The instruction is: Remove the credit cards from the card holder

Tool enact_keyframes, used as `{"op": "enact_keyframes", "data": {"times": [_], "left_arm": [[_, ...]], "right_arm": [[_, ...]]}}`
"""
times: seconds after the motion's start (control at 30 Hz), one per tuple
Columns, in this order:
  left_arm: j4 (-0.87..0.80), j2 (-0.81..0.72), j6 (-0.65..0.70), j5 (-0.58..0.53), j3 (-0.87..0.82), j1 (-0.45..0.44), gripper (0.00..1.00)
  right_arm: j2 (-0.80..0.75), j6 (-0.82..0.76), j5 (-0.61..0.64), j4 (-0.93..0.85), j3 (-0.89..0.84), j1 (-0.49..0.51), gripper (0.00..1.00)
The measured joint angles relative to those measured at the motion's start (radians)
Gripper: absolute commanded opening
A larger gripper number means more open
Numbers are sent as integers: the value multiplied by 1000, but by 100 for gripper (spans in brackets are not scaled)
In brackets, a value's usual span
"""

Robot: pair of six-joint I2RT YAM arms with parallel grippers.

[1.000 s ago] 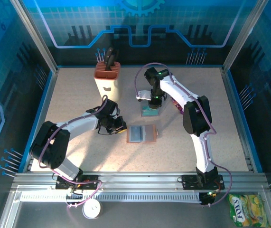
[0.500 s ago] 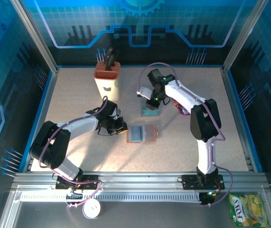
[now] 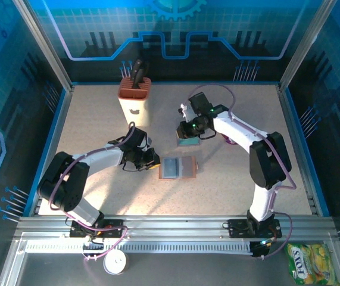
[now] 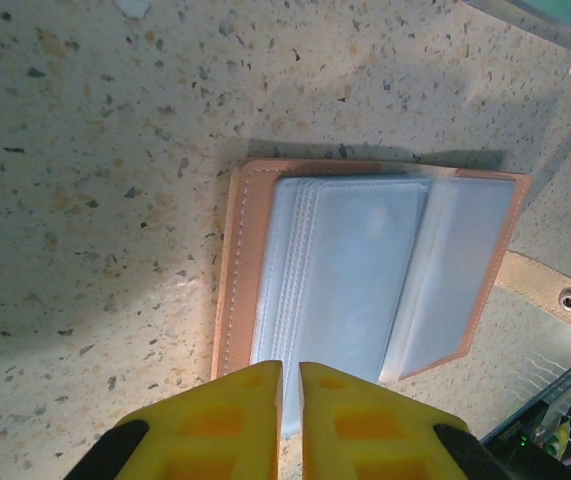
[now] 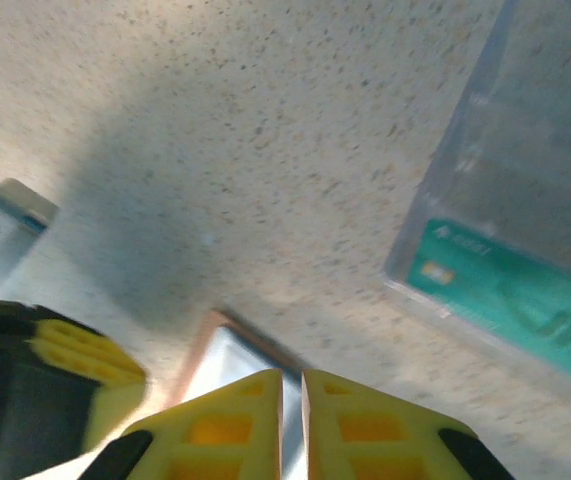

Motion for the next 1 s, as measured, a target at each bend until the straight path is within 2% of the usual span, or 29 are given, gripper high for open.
{"op": "enact_keyframes", "data": {"times": [0.23,0.4,0.7,1.0], "left_arm": [[12,9,0,4,0,0,13],[19,18,0,11,0,0,13],[34,18,0,22,-32,0,11],[72,19,-19,33,-69,0,10]], "right_arm": [[-77,324,-135,198,-204,39,12],[-92,452,-180,280,-288,50,13],[-92,515,-217,378,-362,101,18],[-88,522,-216,402,-402,126,20]]}}
